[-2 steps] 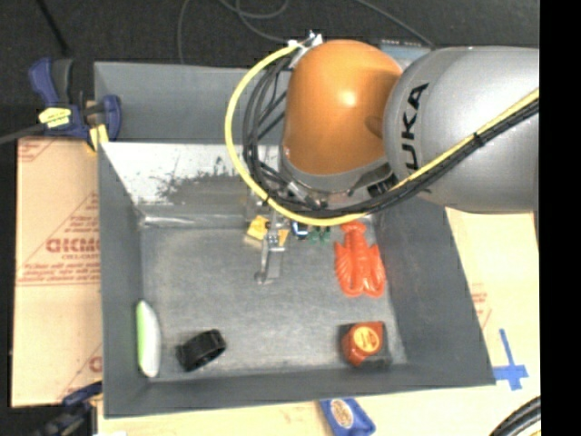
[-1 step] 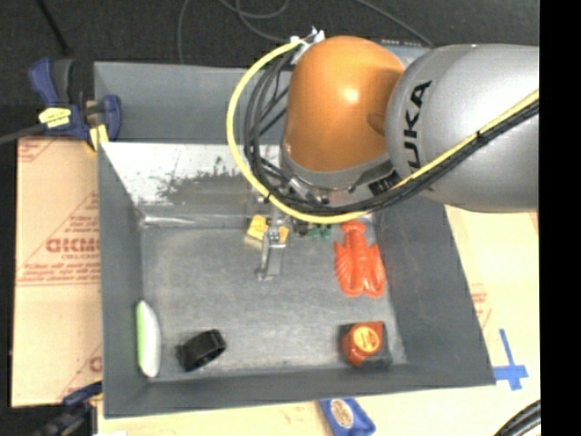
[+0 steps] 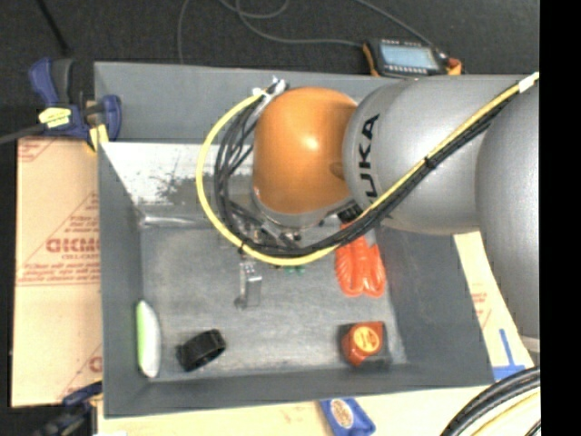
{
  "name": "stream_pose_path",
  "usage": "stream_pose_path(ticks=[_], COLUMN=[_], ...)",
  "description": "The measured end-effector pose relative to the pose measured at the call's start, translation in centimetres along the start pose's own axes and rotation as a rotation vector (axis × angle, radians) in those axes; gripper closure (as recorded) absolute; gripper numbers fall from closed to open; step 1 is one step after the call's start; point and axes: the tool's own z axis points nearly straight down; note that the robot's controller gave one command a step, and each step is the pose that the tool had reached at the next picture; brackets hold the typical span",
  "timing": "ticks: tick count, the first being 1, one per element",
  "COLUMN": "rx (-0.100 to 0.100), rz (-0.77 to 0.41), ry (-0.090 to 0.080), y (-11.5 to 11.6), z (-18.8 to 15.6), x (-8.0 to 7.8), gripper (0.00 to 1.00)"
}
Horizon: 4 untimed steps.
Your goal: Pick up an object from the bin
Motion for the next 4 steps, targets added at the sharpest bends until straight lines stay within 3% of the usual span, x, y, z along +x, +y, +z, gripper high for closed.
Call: stream_pose_path(ticks=[1, 2, 3, 4], rx=[-0.003, 0.0, -0.003, -0.003], rz=[-0.018, -0.281, -0.295, -0.418], ry=[0.009, 0.005, -0.002, -0.002], y=[5.9, 4.4, 5.9, 5.4], z=[2.9, 3.3, 11.5, 11.6], x=[3.7, 4.7, 6.6, 7.6], gripper=[0.0, 0.0, 0.0, 1.0])
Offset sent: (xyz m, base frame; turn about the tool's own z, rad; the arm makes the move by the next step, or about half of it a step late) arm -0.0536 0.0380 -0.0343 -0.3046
